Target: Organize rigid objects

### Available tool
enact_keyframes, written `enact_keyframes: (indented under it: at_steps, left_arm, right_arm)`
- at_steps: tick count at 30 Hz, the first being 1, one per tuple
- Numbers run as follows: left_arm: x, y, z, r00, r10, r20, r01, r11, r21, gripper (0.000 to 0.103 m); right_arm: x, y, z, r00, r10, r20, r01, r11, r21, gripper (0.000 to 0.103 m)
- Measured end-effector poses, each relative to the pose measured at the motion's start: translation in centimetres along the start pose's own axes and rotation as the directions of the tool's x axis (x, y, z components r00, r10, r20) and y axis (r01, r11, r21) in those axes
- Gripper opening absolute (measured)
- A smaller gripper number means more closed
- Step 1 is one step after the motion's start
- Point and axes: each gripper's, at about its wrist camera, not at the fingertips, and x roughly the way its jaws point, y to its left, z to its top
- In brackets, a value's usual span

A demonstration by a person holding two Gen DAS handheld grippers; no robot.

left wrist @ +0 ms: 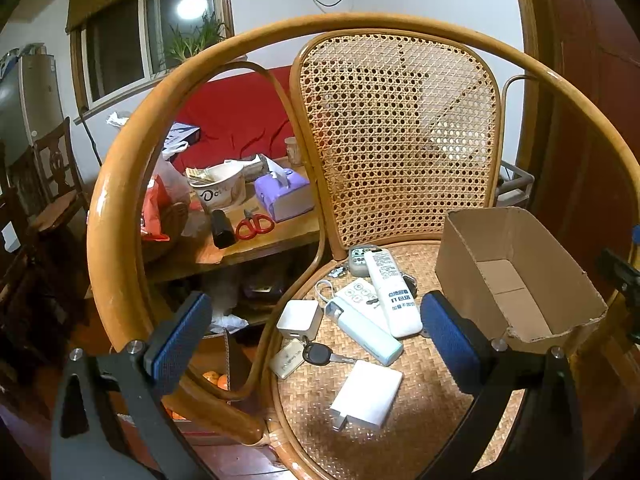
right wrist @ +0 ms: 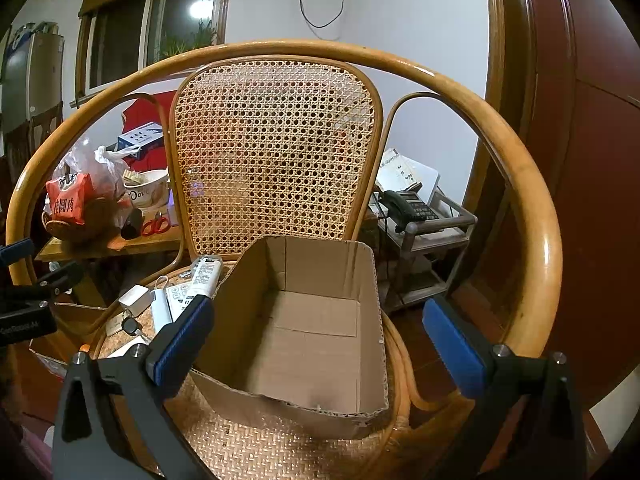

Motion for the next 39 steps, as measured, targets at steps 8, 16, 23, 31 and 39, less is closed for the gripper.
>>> enact_keyframes:
  at_steps: [8, 16, 23, 31, 39]
  left_arm:
    - [0.1, -0.1, 0.0, 1.000, -0.007, -0.005, 0.007, 1.000, 0.009, 0.103]
    - [0.0, -0.1, -0.1, 1.000, -0.014, -0.001, 0.014, 1.000, 0.014, 0.103]
    - [-0.1, 0.1, -0.1, 1.000, -0.011, 0.012, 0.011, 1.000, 0.008, 0.103]
    - [-0.4, 0.4, -0.1, 1.000, -0.019, 0.016, 0.019, 1.000, 0.005, 0.103]
    - [-0.3, 0.3, -0.3, 0.999, -0.042, -0.013, 0.042, 0.999, 0.014, 0.103]
  right_arm:
    - [0.1, 0.0, 0.0, 1.000, -0.001, -0.005, 0.001, 1.000, -0.002, 0.103]
    - [0.1, -0.1, 0.0, 1.000, -0.001, -0.003, 0.001, 1.000, 0.000, 0.103]
    - [0.0, 0.2, 0.1, 1.000, 0.001, 0.003, -0.001, 1.000, -0.004, 0.103]
    - [0.1, 0.3, 0.3, 0.999, 0.034, -0.017, -0.034, 0.999, -0.011, 0.103]
    - [1.6, 0.2, 0.9, 0.995, 0.044, -0.092, -0.046, 0.999, -0.014, 0.103]
